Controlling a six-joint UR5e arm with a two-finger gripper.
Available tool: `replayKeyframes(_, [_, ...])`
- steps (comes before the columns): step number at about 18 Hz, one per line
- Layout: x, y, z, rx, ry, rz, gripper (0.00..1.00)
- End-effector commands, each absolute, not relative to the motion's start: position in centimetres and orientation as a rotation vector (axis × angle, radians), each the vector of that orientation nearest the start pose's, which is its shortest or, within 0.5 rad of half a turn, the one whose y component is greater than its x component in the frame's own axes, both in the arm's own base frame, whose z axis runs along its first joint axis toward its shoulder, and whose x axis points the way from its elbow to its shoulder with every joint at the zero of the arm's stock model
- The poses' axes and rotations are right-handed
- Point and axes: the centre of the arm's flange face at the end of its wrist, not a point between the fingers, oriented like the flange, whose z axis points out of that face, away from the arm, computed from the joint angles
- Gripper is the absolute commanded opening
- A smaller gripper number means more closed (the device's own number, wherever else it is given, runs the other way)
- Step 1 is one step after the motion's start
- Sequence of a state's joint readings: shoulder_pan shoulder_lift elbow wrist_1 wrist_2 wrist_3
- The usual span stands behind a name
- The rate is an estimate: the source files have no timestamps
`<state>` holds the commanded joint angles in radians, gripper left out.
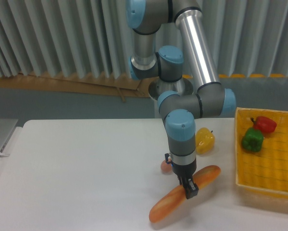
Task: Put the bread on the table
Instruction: 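Lower the bread onto the table beside the pink ball, then open the gripper and raise it away from the bread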
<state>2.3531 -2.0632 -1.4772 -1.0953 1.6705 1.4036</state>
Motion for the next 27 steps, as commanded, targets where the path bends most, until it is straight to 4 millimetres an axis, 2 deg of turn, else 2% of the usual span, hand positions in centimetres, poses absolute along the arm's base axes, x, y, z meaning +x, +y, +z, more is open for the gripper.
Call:
replayKeyframes(9, [-38.3,56.0,30.9,-3.048,0.970,0.243,1.00])
replayKeyframes(12, [-38.2,55.0,33.6,-3.047,0.986,0.313,1.00])
replayKeyframes(15, [-37.6,54.2,34.8,-3.020,1.049,0.315,1.00])
replayKeyframes(20, [-37.1,53.3,35.7,-2.990,1.156,0.306,1.00])
replayKeyframes(22, [-37.4,52.0,36.8,-2.970,1.197,0.320,1.00])
replayKeyframes(27, [-38.6,50.4,37.6,-2.961,1.187,0.268,1.00])
